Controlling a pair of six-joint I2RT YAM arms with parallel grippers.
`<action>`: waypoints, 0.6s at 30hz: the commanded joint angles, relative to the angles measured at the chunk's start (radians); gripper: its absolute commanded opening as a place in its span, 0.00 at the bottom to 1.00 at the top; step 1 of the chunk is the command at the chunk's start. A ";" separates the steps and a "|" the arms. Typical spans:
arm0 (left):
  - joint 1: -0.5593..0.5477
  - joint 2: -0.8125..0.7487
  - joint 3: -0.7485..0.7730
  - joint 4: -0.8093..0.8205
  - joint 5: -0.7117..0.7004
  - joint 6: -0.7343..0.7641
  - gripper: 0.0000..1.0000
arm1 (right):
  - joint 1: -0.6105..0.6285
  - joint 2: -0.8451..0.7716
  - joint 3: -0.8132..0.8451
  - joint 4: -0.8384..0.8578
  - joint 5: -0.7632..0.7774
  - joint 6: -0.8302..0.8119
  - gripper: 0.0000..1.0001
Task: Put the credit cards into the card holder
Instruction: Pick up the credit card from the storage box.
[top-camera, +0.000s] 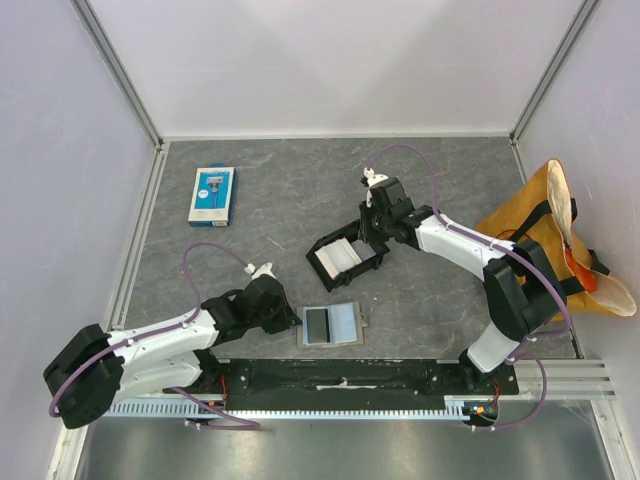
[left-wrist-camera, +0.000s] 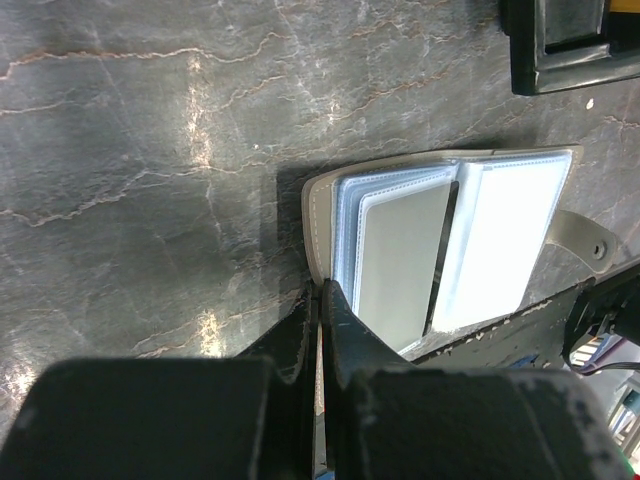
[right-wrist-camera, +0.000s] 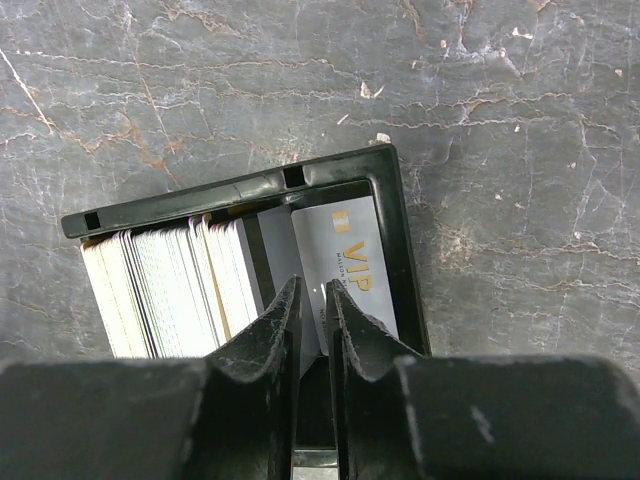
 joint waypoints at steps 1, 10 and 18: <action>0.002 0.012 0.032 0.022 0.008 0.036 0.02 | 0.000 -0.025 0.040 0.011 -0.011 -0.008 0.22; 0.004 0.013 0.032 0.021 0.008 0.037 0.02 | -0.005 -0.030 0.001 0.091 -0.158 0.040 0.54; 0.002 0.016 0.032 0.019 0.008 0.037 0.02 | -0.008 0.042 0.001 0.125 -0.297 0.063 0.64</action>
